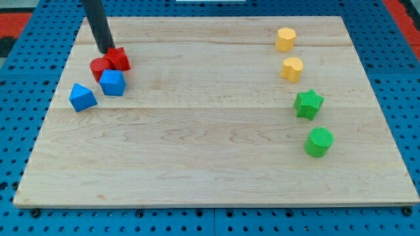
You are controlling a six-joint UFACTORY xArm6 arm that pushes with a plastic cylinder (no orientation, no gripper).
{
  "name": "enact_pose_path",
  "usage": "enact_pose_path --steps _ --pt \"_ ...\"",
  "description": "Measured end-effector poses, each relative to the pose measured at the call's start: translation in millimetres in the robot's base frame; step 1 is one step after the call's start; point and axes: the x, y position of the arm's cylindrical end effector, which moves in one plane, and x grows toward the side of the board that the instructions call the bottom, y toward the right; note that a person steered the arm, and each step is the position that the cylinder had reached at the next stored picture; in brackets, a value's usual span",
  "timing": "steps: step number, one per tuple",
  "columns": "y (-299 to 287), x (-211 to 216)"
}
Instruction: Push the blue cube diagonally below the red star
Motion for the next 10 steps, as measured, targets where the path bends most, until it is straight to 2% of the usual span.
enact_pose_path --steps 1,2,3,4,5,6,7,8,9,10 --pt "58 41" --pt "106 31" --pt "78 -37" --pt "-19 -10" --pt "-48 48" --pt "-18 70" --pt "37 88" --pt "94 85" --pt "66 86" --pt "47 56"
